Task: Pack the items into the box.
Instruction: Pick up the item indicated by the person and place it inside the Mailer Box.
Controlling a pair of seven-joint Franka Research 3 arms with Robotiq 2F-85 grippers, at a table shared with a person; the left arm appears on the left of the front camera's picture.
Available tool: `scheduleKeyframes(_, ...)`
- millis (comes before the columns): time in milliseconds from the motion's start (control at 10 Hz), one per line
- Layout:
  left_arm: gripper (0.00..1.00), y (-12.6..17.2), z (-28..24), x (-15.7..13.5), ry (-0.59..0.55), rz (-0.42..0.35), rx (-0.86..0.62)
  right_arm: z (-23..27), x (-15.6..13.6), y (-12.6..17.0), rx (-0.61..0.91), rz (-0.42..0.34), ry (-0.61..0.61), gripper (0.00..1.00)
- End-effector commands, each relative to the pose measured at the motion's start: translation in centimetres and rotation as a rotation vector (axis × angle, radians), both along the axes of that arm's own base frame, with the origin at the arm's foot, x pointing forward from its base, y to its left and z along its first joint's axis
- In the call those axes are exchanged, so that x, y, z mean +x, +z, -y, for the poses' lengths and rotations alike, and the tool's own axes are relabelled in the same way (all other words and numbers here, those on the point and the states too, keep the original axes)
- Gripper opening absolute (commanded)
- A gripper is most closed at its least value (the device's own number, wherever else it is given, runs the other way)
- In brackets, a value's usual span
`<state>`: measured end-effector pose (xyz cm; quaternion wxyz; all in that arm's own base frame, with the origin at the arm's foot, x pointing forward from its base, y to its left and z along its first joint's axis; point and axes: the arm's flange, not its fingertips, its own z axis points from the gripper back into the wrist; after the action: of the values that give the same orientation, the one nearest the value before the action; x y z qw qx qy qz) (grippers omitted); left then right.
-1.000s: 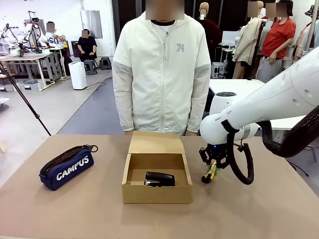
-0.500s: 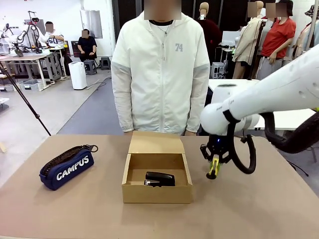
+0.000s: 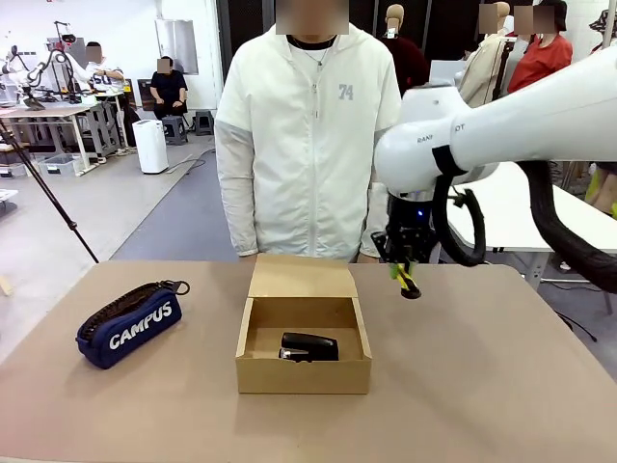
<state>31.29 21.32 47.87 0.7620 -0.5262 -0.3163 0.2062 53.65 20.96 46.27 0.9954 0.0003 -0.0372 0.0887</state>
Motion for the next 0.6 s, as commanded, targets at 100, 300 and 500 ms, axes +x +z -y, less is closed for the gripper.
scheduleKeyframes(100, 1.0, 0.2, 0.0, 0.0, 0.001, 0.019, -0.013, -0.9, -1.1, 1.4, 0.081, -0.009, 0.607, 0.0)
scheduleKeyframes(300, 1.0, 0.2, 0.0, 0.0, 0.001, 0.019, -0.013, -1.9, -1.3, 1.9, 0.149, -0.07, 0.925, 0.0)
scheduleKeyframes(500, 1.0, 0.2, 0.0, 0.0, 0.001, 0.019, -0.013, -3.2, -1.7, 1.5, 0.08, 0.02, 0.649, 0.0)
